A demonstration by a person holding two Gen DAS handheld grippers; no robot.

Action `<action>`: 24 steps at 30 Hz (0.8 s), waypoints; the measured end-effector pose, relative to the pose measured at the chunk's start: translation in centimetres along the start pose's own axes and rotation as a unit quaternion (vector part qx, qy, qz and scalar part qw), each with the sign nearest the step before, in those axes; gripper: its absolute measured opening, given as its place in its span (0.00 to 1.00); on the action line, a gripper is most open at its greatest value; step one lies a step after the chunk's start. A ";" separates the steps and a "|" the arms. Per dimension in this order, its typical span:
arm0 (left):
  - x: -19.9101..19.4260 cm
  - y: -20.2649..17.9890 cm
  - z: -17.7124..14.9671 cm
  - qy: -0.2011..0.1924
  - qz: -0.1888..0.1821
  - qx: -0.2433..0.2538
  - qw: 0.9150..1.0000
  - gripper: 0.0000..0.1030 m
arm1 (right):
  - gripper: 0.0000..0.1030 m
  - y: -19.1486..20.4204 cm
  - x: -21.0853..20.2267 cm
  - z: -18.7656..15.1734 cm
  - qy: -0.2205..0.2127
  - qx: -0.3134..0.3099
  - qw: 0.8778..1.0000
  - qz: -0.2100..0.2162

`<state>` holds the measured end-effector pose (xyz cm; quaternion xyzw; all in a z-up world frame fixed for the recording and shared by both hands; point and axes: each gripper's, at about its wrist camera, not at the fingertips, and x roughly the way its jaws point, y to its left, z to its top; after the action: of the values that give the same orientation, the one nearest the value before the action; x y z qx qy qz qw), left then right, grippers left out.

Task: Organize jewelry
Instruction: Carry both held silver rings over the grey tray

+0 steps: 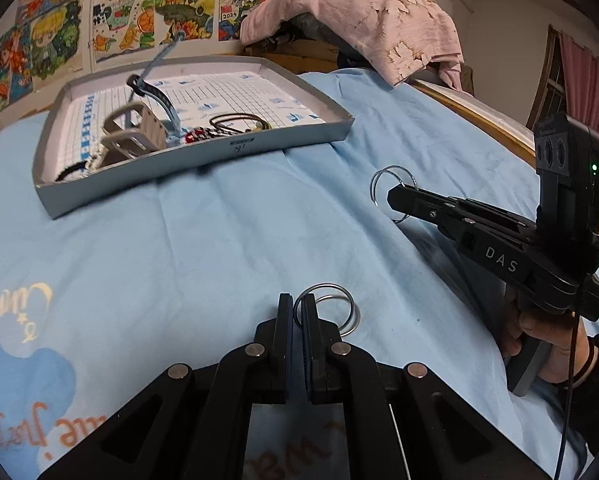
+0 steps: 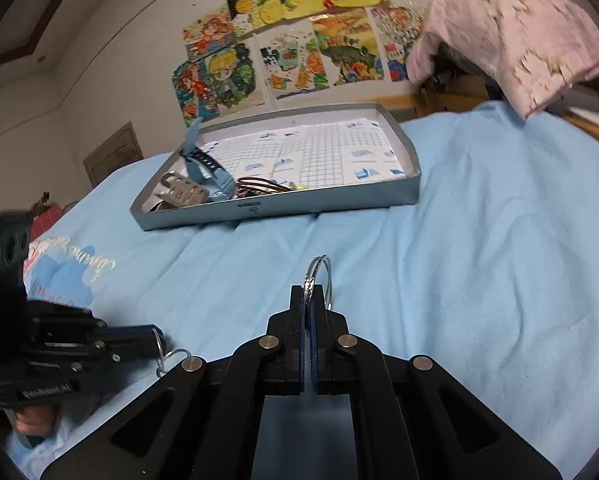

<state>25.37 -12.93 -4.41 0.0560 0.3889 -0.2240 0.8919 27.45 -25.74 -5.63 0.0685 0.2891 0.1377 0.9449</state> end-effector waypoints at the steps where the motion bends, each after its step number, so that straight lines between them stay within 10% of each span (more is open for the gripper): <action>1: -0.2 0.1 0.0 0.000 0.003 0.000 1.000 0.04 | 0.02 0.1 -0.2 0.0 -0.003 -0.003 1.000 -0.001; 24: -4.4 12.3 10.0 -0.075 0.100 -0.084 0.989 0.04 | 0.02 6.1 3.6 9.5 -0.010 -0.088 0.995 0.046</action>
<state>34.83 -3.14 4.77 0.0026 0.3308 -0.1041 0.9379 34.30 -19.29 1.63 0.0002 0.2630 0.2054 0.9427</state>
